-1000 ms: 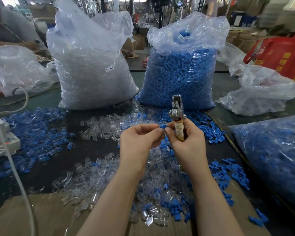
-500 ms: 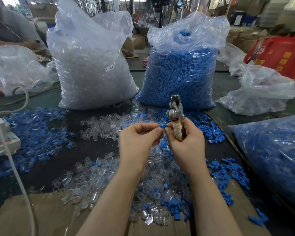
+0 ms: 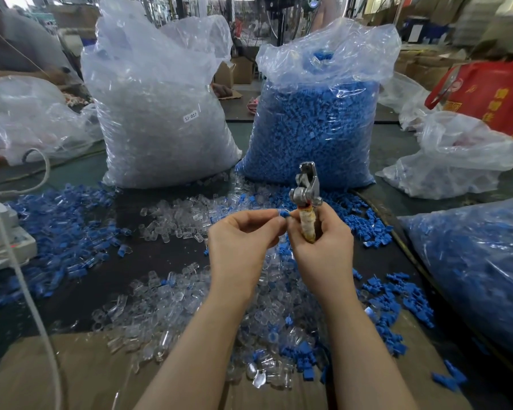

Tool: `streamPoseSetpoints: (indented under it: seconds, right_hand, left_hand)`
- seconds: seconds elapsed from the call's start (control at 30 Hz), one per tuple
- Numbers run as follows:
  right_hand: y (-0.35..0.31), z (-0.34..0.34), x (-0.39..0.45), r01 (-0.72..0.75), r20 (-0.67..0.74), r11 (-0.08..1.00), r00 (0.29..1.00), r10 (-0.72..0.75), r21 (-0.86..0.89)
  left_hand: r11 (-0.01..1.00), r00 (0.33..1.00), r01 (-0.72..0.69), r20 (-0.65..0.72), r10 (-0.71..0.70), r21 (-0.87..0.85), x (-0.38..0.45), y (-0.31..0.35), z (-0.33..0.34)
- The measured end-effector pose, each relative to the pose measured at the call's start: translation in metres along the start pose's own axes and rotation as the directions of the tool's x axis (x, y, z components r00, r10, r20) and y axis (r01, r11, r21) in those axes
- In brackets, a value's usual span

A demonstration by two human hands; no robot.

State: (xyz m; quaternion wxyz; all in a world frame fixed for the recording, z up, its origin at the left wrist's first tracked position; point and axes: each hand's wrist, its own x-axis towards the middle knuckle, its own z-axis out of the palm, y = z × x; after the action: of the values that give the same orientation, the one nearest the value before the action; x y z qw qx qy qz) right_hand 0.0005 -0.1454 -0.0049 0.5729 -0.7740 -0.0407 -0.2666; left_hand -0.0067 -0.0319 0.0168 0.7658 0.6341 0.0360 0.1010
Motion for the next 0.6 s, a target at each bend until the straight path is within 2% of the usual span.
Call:
streamPoseSetpoints:
  seconds: [0.6]
  right_hand:
    - [0.0005, 0.0015, 0.0009, -0.09, 0.042, 0.996, 0.995, 0.089, 0.027]
  left_hand:
    - [0.99, 0.994, -0.108, 0.012, 0.107, 0.087, 0.0, -0.0016, -0.0024]
